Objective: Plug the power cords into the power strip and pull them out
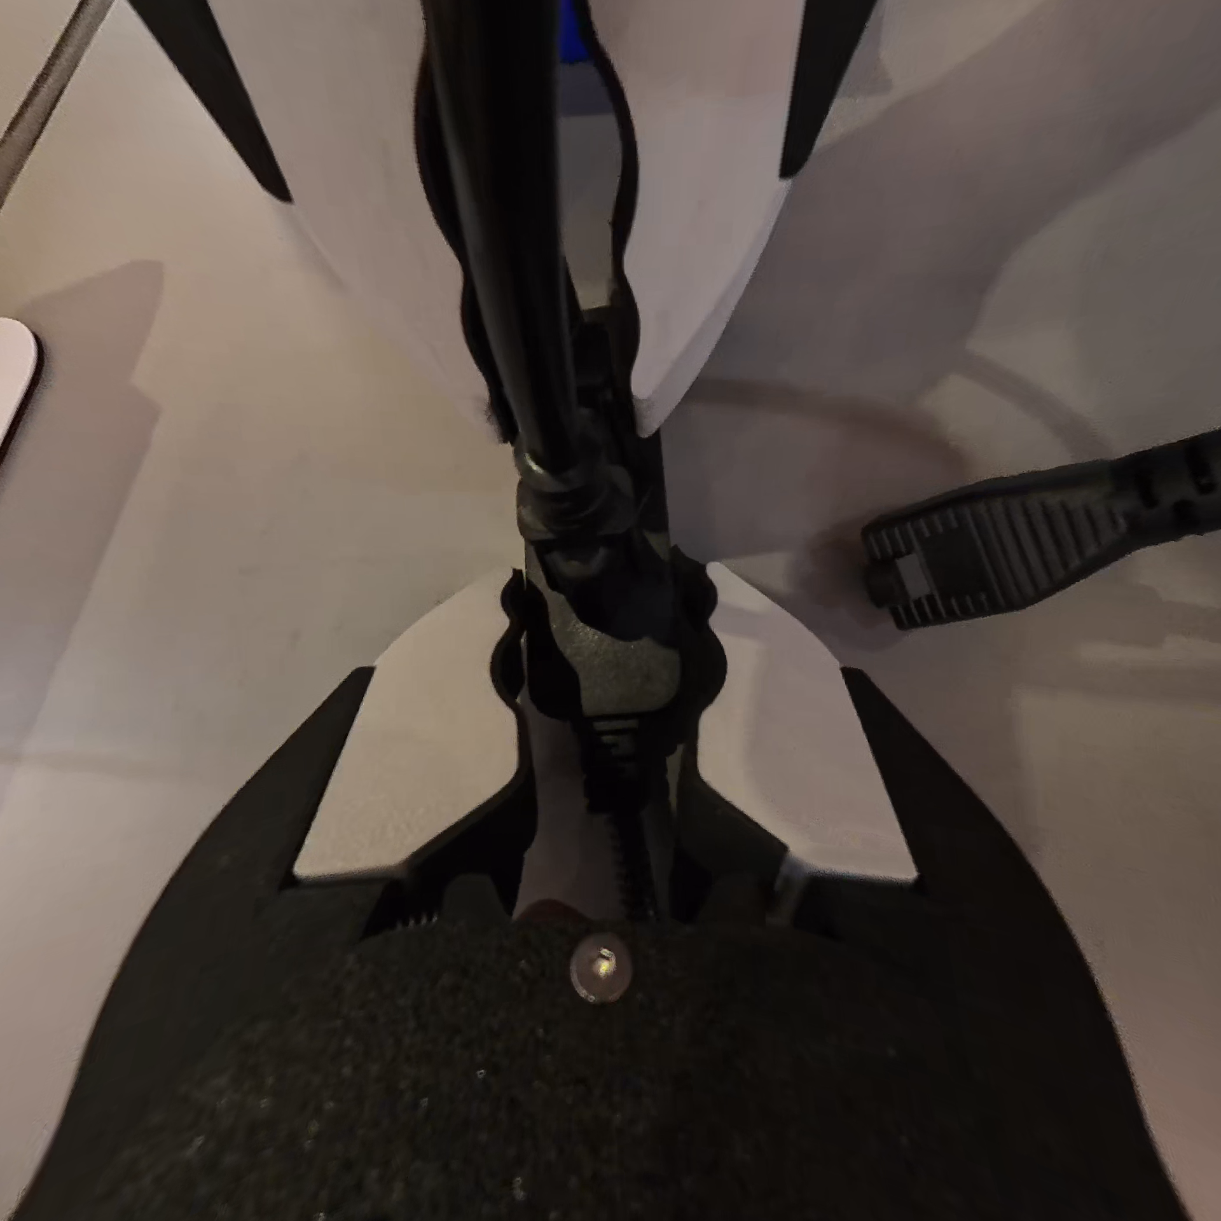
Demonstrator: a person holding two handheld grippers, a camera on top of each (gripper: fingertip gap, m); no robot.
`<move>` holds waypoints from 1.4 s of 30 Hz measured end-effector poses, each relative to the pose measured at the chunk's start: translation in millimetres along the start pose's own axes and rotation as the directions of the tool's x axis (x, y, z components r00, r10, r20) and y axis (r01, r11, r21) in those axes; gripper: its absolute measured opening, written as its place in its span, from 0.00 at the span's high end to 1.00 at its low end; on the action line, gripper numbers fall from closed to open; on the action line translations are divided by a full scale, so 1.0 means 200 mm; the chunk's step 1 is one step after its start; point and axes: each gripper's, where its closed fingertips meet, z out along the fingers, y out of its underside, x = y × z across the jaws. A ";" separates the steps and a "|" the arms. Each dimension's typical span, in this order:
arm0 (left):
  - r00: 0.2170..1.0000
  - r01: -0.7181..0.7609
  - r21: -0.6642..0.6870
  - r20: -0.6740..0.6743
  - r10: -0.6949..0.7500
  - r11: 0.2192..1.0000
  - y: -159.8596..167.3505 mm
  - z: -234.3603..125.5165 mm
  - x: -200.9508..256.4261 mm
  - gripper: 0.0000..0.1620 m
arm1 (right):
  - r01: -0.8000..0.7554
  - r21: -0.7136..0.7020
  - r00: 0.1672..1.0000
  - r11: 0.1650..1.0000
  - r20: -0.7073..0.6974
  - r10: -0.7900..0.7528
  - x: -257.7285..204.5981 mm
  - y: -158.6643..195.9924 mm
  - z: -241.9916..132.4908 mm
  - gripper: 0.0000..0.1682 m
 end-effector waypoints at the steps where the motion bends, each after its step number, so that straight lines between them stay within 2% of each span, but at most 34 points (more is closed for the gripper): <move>1: 1.000 0.004 0.000 0.000 -0.004 1.000 0.00 0.00 0.00 0.72 | 0.001 -0.011 1.000 1.000 0.004 -0.001 0.00 0.00 0.00 0.84; 12: 1.000 -0.007 0.014 0.004 0.007 1.000 -0.02 0.02 -0.01 0.72 | 0.002 -0.107 0.999 0.994 0.050 0.003 0.00 0.01 -0.05 0.85; 17: 1.000 0.005 0.009 0.009 -0.005 1.000 -0.02 0.02 -0.02 0.72 | 0.009 -0.163 1.000 0.987 0.029 -0.004 0.00 0.01 -0.03 0.85; 21: 0.999 -0.011 0.004 -0.034 0.011 1.000 0.01 0.00 0.00 0.73 | -0.032 -0.118 0.998 0.992 0.049 0.038 -0.02 0.00 0.00 0.85; 23: 0.997 -0.030 0.012 -0.074 0.031 0.999 0.02 -0.02 0.03 0.73 | -0.053 -0.079 0.993 0.995 0.100 0.061 -0.06 -0.01 0.01 0.82; 24: 0.996 -0.040 0.014 -0.080 0.041 0.999 0.03 -0.03 0.04 0.73 | -0.082 -0.099 0.990 0.992 0.106 0.093 -0.07 0.02 0.02 0.70; 25: 0.996 -0.047 0.014 -0.079 0.048 0.999 0.03 -0.04 0.04 0.72 | -0.120 -0.124 0.986 0.985 0.100 0.132 -0.07 0.07 0.04 0.66; 26: 0.996 -0.052 0.014 -0.076 0.053 0.999 0.04 -0.04 0.04 0.72 | -0.161 -0.117 0.978 0.980 0.111 0.174 -0.08 0.09 0.06 0.67; 29: 0.994 -0.073 0.014 -0.079 0.074 0.997 0.05 -0.06 0.06 0.72 | -0.266 0.055 0.959 0.962 0.120 0.258 -0.10 0.02 0.08 0.75; 32: 0.992 -0.096 0.014 -0.079 0.097 0.995 0.06 -0.08 0.06 0.72 | -0.289 0.224 0.957 0.931 0.072 0.280 -0.10 -0.02 0.09 0.76; 36: 0.992 -0.082 0.027 -0.094 0.084 0.996 0.05 -0.14 0.10 0.70 | -0.311 0.428 0.945 0.849 0.043 0.325 -0.13 -0.07 0.07 0.77; 38: 0.996 -0.054 0.075 -0.068 0.059 0.996 0.00 -0.20 0.11 0.70 | -0.269 0.491 0.955 0.828 0.023 0.297 -0.15 -0.09 0.06 0.81; 39: 0.997 -0.049 0.078 -0.051 0.053 0.996 -0.01 -0.23 0.10 0.66 | -0.245 0.512 0.962 0.823 0.025 0.271 -0.17 -0.10 0.05 0.84; 40: 0.998 -0.051 0.058 -0.034 0.053 0.997 -0.01 -0.24 0.10 0.63 | -0.224 0.541 0.968 0.811 0.026 0.250 -0.17 -0.11 0.04 0.86; 42: 0.996 -0.086 0.010 0.001 0.086 0.996 -0.01 -0.25 0.12 0.64 | -0.218 0.573 0.971 0.790 0.050 0.232 -0.18 -0.13 0.04 0.88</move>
